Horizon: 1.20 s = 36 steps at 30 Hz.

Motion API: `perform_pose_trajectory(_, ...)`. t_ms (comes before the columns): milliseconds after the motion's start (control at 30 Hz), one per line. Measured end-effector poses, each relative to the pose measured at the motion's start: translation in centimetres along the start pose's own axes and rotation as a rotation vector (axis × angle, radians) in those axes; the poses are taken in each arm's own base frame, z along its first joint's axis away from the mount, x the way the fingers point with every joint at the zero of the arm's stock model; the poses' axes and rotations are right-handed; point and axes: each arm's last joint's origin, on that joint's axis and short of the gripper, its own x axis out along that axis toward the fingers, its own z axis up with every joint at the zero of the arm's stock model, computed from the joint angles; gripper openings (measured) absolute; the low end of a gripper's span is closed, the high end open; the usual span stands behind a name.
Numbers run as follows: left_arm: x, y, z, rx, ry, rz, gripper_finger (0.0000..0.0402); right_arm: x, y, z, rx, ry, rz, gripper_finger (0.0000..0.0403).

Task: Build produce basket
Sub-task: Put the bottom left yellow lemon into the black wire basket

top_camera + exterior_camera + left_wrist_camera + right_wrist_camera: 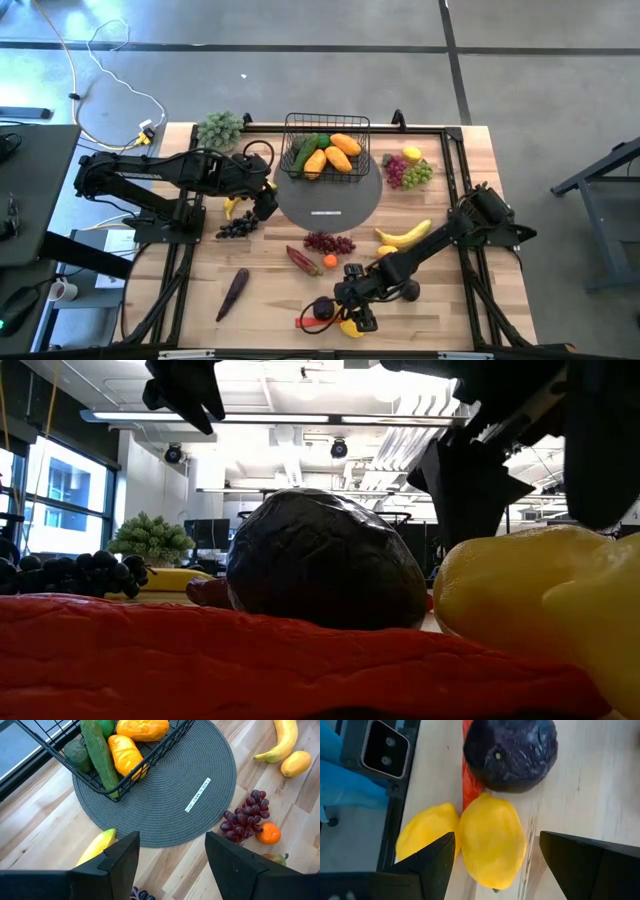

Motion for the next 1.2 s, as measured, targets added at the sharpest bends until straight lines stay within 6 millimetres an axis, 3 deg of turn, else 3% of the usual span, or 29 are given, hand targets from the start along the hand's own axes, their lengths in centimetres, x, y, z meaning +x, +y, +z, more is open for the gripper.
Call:
perform_pose_trajectory(700,0.0,0.0,0.0,0.01,0.003,0.004,0.0216,1.8,-1.0,-0.5,0.055,0.06,0.0,0.0267)
perform_pose_trajectory(833,0.0,0.1,0.0,0.02,0.002,0.009,0.0216,1.9,-1.1,-0.5,0.075,0.066,-0.006,0.0234)
perform_pose_trajectory(1067,0.0,0.1,0.0,0.021,0.001,0.011,0.0216,1.8,-1.3,-0.4,0.124,0.065,-0.01,0.0124)
perform_pose_trajectory(1200,0.0,0.1,0.0,0.02,0.0,0.011,0.0216,1.8,-1.3,-0.4,0.15,0.066,-0.011,0.0122)
